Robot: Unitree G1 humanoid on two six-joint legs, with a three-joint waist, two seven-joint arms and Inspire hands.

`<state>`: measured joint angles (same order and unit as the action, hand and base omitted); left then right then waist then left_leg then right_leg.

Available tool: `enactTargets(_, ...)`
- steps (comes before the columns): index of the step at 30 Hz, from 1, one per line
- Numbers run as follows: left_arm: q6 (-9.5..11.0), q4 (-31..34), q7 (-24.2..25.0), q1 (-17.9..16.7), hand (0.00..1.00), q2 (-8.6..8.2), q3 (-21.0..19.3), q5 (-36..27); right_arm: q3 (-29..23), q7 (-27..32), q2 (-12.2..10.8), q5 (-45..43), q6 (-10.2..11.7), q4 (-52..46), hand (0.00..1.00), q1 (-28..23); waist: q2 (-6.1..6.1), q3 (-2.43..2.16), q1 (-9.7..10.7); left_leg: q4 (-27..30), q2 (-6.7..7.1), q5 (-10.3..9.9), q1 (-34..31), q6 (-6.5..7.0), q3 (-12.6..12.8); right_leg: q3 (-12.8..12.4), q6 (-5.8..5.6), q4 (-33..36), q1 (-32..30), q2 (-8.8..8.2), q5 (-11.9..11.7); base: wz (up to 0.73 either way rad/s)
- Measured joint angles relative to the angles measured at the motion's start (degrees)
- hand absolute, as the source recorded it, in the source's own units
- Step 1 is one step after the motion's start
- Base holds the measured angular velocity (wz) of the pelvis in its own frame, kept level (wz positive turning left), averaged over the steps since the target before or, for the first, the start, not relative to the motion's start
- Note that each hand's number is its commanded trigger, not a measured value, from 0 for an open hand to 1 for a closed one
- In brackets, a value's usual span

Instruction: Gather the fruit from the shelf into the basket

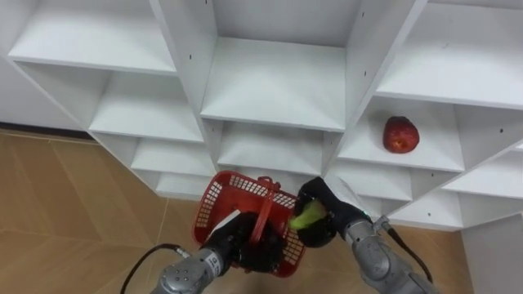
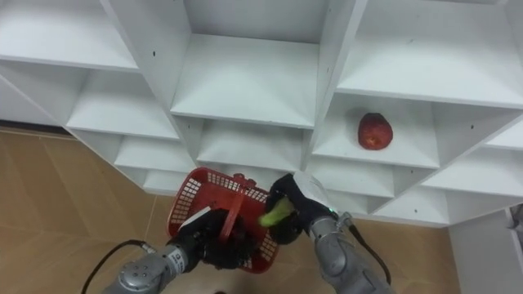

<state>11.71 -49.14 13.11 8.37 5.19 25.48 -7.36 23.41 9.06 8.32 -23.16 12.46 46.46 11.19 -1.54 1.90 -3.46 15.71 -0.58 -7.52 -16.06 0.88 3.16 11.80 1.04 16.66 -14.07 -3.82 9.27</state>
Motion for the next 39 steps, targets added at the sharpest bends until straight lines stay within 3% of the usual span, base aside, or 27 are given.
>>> enactTargets(7, 0.0, 0.9, 0.0, 0.2, 1.0, -0.14, 0.2, -0.1, 0.0, 0.2, -0.3, 5.1, 0.0, 0.9, 1.0, 0.5, 0.18, 0.05, -0.1, -0.1, 0.0, 0.0, -0.1, 0.0, 0.0, 0.0, 0.0, 0.0, -0.1, -0.02, 0.0, 0.01)
enactTargets(10, 0.0, 0.9, 0.1, 0.2, 1.0, -0.37, 0.5, 0.0, -1.2, 0.0, -1.6, 8.1, 0.0, 3.5, 1.0, 2.7, 0.19, 0.06, 0.1, -0.2, 0.04, 0.0, -0.1, 0.0, 0.3, -0.1, 0.0, 0.3, -0.5, -0.11, 0.0, -0.06)
enactTargets(21, 0.0, 0.9, 0.1, 0.2, 1.0, -0.38, -0.4, -2.2, -2.2, -3.8, -2.4, 26.1, 0.1, 3.2, 1.0, 3.5, 0.17, 0.07, 0.6, -0.2, 0.0, 0.0, 0.1, 0.01, 0.5, 0.7, 0.0, 0.0, 0.0, -0.28, 0.0, 0.02)
enactTargets(39, 0.0, 0.9, 0.0, 0.1, 1.0, -1.82, -0.4, -4.4, -2.3, -7.3, -2.3, 35.3, 0.6, 4.1, 1.0, 3.3, 0.67, 0.32, 1.5, -0.3, 0.0, 0.0, 1.0, 0.02, 0.5, 0.0, -0.07, 0.0, 0.9, -0.15, 0.1, 0.0)
